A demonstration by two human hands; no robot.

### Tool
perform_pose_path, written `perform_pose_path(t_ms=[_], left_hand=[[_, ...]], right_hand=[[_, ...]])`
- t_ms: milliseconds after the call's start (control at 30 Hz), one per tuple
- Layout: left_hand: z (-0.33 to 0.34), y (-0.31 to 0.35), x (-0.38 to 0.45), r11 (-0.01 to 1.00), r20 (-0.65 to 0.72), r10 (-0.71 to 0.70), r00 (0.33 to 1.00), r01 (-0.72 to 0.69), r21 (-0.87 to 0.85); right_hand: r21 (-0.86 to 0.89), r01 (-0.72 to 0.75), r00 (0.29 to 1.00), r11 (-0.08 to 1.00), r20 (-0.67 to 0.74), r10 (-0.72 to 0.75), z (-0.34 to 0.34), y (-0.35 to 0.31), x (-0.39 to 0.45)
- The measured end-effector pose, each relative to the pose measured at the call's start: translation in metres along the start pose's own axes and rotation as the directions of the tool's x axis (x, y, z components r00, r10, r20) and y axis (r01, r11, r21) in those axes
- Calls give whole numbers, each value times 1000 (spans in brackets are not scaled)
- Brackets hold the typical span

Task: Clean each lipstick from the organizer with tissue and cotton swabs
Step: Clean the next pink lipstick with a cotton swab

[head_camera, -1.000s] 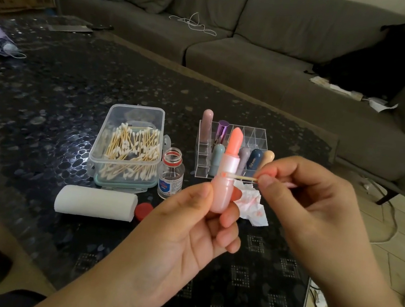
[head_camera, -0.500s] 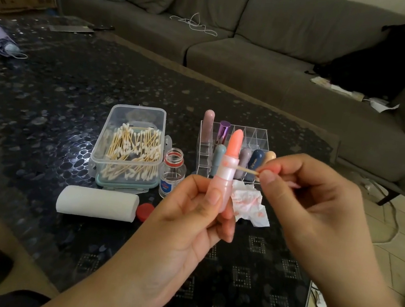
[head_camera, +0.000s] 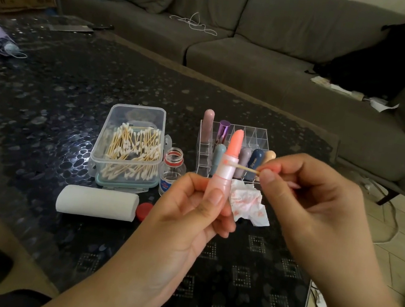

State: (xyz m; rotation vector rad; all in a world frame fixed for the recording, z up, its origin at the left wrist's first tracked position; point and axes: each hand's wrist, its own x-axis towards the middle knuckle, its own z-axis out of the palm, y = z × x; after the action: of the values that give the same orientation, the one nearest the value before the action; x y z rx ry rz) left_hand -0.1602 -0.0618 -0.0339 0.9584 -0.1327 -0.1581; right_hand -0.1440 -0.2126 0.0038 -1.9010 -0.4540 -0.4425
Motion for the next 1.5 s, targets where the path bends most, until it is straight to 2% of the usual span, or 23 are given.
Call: perform_pose_path(t_ms=[167,367,533,667,867,1033,1267,1400,1500], left_hand=[[0,2,0,994,59,-43,997,49,-94],[-1,3,2,985,91,-50,995,64,-160],[0,2,2,984,91,-52,994,66,-163],[-2,2,2,986,84,-53,995,65,-151],[-3,5,1,996,91,-2,996,10,-84],[-3,7,1,998,74,20,997,-16,-53],[-7,5,2,998,101,52,993,-48,-47],[-7,5,2,998,49,65,997,-65,0],[-5,5,2,991,8,96,995,-96,91]], right_hand=[[18,-20,996,1000,84,19,-1,1,0],[80,-118,993,990,32,116,-5,3,3],[117,-110,990,987,99,99,-1,0,2],[127,-109,992,986,80,99,-5,3,3],[81,-61,982,995,181,46,-6,5,0],[54,-55,990,997,135,48,-9,8,-1],[37,-19,987,999,161,12,1,6,-3],[66,-50,991,997,126,42,-4,6,0],[43,-29,988,999,155,22,0,5,-2]])
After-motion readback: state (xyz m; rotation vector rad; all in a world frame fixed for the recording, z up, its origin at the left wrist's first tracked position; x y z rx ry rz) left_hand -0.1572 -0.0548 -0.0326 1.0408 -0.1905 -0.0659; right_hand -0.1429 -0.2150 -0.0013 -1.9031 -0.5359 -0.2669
